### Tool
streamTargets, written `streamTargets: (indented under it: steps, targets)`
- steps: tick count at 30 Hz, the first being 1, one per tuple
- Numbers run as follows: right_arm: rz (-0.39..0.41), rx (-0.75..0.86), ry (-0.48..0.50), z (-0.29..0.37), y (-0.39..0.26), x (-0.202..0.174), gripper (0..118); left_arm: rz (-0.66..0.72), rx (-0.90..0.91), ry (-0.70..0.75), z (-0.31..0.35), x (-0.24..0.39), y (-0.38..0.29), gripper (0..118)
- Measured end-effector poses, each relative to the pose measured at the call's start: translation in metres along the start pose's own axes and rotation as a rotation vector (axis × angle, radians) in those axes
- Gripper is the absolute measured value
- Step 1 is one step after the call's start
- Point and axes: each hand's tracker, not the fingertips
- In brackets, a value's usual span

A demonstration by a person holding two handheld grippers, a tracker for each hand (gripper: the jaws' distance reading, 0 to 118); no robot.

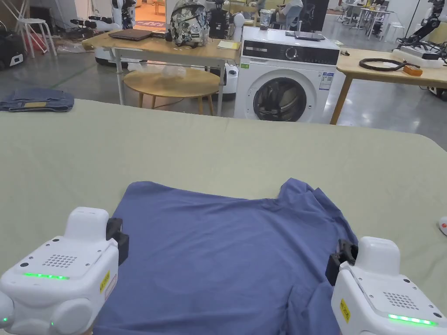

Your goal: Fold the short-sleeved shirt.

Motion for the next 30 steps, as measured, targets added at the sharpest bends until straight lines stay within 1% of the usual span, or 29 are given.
streamTargets:
  steps: [4,9,11,15,17,18,20,22,23,26,30]
  targets:
    - [0.002,0.064,0.018,0.006,0.003,-0.006,0,0.024,0.053,-0.007,0.011,0.001,0.007,0]
    - [-0.012,0.102,0.015,0.008,0.002,-0.006,0,-0.01,0.023,-0.012,0.02,-0.013,0.009,0]
    - [-0.006,0.101,0.015,0.007,0.002,-0.006,0,-0.034,-0.054,-0.012,0.022,-0.026,0.007,0]
    - [0.017,0.066,0.021,0.002,-0.003,-0.007,0,-0.045,-0.318,-0.028,0.019,-0.059,-0.004,0]
    - [0.022,0.048,0.025,-0.001,-0.006,-0.008,0,-0.038,-0.397,-0.041,0.016,-0.079,-0.013,0]
    - [0.025,0.037,0.027,-0.002,-0.008,-0.008,0,-0.013,-0.464,-0.052,0.013,-0.09,-0.018,16]
    - [0.029,0.02,0.031,-0.005,-0.011,-0.01,0,0.062,-0.534,-0.083,0.008,-0.109,-0.026,54]
    - [0.036,-0.002,0.037,-0.008,-0.014,-0.012,0,0.13,-0.628,-0.106,0.005,-0.118,-0.034,56]
    - [0.04,-0.009,0.038,-0.009,-0.016,-0.013,0,0.141,-0.654,-0.105,0.002,-0.121,-0.038,57]
    - [0.047,-0.031,0.04,-0.011,-0.02,-0.014,0,0.145,-0.708,-0.061,-0.01,-0.125,-0.054,58]
    - [0.052,-0.057,0.039,-0.015,-0.025,-0.013,0,0.184,-0.781,0.003,-0.026,-0.119,-0.076,57]
